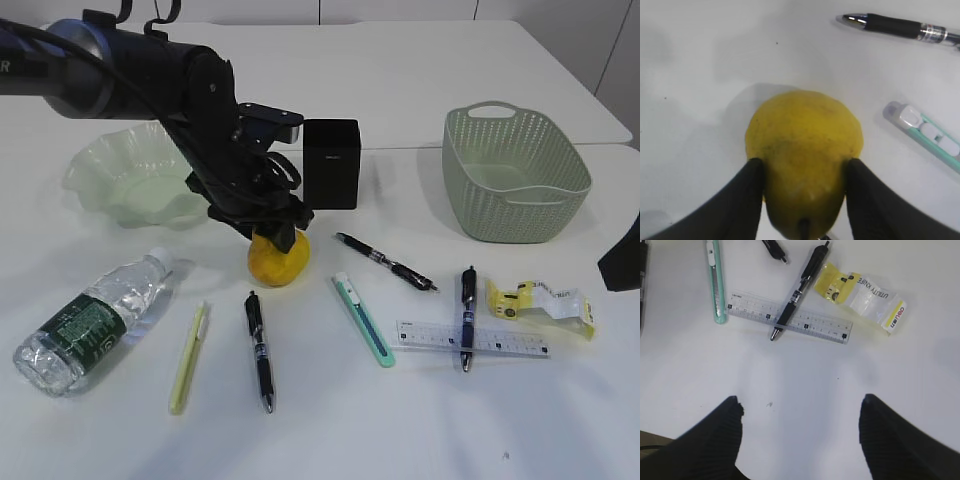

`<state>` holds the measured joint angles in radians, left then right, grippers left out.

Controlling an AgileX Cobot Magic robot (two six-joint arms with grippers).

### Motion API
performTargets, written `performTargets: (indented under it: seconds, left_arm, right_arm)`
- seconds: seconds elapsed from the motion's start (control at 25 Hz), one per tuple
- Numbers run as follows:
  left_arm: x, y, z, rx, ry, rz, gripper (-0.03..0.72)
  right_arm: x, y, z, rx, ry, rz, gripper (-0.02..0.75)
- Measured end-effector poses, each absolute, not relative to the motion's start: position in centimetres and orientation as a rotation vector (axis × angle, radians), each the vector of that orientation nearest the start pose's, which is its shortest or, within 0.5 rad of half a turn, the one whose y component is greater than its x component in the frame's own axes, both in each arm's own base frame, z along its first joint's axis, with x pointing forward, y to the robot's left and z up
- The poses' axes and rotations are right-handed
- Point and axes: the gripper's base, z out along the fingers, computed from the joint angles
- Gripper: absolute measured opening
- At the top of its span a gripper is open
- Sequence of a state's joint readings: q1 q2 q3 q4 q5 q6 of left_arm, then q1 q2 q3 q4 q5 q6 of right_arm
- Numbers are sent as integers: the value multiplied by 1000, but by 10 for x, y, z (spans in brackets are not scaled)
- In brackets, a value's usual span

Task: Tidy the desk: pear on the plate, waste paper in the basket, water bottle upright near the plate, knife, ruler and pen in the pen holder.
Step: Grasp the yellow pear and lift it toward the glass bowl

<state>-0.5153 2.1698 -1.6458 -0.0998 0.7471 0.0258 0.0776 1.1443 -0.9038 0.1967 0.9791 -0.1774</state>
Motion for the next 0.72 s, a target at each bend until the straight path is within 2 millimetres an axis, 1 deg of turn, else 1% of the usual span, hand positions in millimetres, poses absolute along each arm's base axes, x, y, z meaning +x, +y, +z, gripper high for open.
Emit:
performTargets:
  seconds: [0.12,0.28,0.72]
  left_arm:
    - [399,-233,164,658,2696,-247,321]
    - [399,-233,164,658,2696,-247,288]
    - [399,-233,165,657,2696,-250,279]
  right_arm:
    - [207,31,299,-243,2676,223,540]
    - [207,31,299,-243,2676,223,540]
    - [206,31,298,-244,2678,223,540]
